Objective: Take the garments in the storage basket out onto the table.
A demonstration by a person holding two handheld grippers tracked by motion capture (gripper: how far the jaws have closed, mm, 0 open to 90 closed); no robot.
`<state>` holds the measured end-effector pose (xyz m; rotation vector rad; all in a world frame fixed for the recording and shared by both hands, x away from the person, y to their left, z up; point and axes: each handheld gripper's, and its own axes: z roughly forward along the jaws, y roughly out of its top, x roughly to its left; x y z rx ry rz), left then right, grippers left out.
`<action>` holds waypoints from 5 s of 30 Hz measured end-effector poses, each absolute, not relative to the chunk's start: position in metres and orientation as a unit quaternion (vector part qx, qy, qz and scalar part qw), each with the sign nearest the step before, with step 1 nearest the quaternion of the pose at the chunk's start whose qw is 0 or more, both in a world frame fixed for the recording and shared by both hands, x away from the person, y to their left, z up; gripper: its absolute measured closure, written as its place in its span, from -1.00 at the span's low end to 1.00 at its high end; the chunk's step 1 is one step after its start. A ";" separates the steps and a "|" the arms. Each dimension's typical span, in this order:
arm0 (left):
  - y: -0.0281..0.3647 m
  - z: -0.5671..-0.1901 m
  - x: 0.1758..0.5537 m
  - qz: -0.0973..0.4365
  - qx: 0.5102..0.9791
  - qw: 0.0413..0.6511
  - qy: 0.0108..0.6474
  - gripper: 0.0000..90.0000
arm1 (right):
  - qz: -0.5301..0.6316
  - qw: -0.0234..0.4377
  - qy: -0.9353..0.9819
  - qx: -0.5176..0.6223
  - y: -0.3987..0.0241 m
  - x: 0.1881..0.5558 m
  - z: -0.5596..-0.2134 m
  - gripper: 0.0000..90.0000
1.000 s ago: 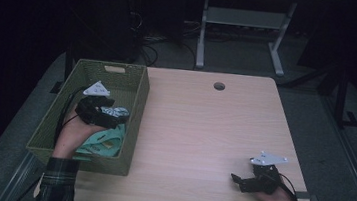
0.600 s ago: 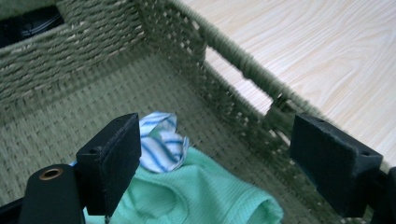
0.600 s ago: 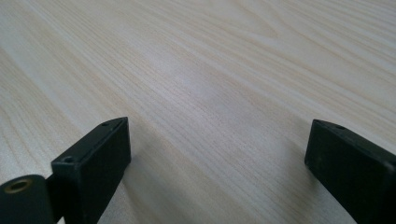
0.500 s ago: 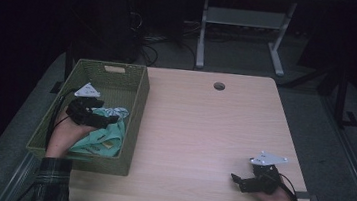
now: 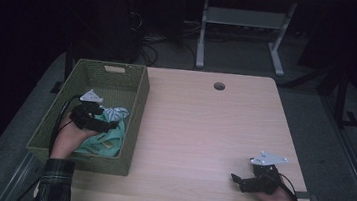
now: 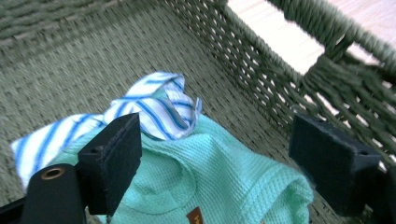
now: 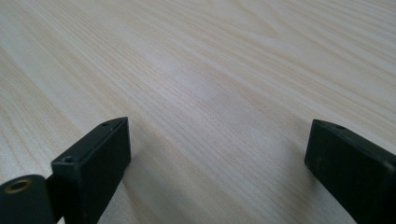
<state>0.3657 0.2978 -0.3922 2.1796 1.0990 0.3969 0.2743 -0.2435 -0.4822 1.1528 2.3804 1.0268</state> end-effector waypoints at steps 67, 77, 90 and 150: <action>0.295 -0.409 0.379 0.043 0.854 0.238 0.461 0.85 | 0.357 0.150 0.829 0.403 -0.243 0.274 -0.482 -0.86; 0.314 -0.391 0.373 0.066 0.801 0.362 0.473 0.86 | 0.357 0.150 0.829 0.403 -0.243 0.274 -0.482 -0.86; 0.333 -0.376 0.365 0.086 0.747 0.461 0.472 0.86 | 0.357 0.150 0.829 0.404 -0.243 0.274 -0.482 -0.86; 0.301 -0.250 0.350 0.148 0.730 0.562 0.359 0.88 | 0.358 0.150 0.829 0.403 -0.243 0.274 -0.482 -0.86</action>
